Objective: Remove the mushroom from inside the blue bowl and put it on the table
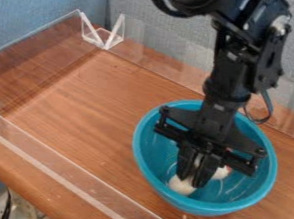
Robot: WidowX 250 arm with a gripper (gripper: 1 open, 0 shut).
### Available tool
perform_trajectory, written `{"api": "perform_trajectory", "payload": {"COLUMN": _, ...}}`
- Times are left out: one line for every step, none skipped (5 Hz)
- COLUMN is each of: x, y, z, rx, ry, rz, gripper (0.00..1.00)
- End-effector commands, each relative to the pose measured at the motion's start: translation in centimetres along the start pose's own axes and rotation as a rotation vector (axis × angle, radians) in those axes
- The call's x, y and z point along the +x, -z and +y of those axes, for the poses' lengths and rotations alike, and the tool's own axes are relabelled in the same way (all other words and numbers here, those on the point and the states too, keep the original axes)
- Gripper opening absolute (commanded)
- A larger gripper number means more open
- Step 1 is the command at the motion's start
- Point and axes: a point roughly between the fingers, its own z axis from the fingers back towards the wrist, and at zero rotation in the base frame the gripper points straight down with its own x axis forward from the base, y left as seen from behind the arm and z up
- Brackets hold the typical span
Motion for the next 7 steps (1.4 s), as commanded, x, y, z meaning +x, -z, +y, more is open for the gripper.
{"api": "perform_trajectory", "payload": {"x": 0.2, "y": -2.2, "z": 1.4, "rx": -0.014, "ry": 0.027, "rz": -0.056, "gripper": 0.00}}
{"api": "perform_trajectory", "payload": {"x": 1.9, "y": -3.0, "z": 3.0, "rx": -0.016, "ry": -0.023, "rz": -0.085, "gripper": 0.00}}
{"api": "perform_trajectory", "payload": {"x": 3.4, "y": -2.6, "z": 5.2, "rx": -0.018, "ry": -0.074, "rz": -0.094, "gripper": 0.00}}
{"api": "perform_trajectory", "payload": {"x": 3.5, "y": -4.0, "z": 5.8, "rx": -0.019, "ry": -0.038, "rz": -0.100, "gripper": 0.00}}
{"api": "perform_trajectory", "payload": {"x": 3.7, "y": -5.1, "z": 6.4, "rx": -0.020, "ry": -0.006, "rz": -0.101, "gripper": 0.00}}
{"api": "perform_trajectory", "payload": {"x": 4.0, "y": -6.6, "z": 7.6, "rx": -0.021, "ry": 0.010, "rz": -0.107, "gripper": 0.00}}
{"api": "perform_trajectory", "payload": {"x": 5.0, "y": -6.8, "z": 10.9, "rx": -0.018, "ry": -0.075, "rz": -0.096, "gripper": 0.00}}
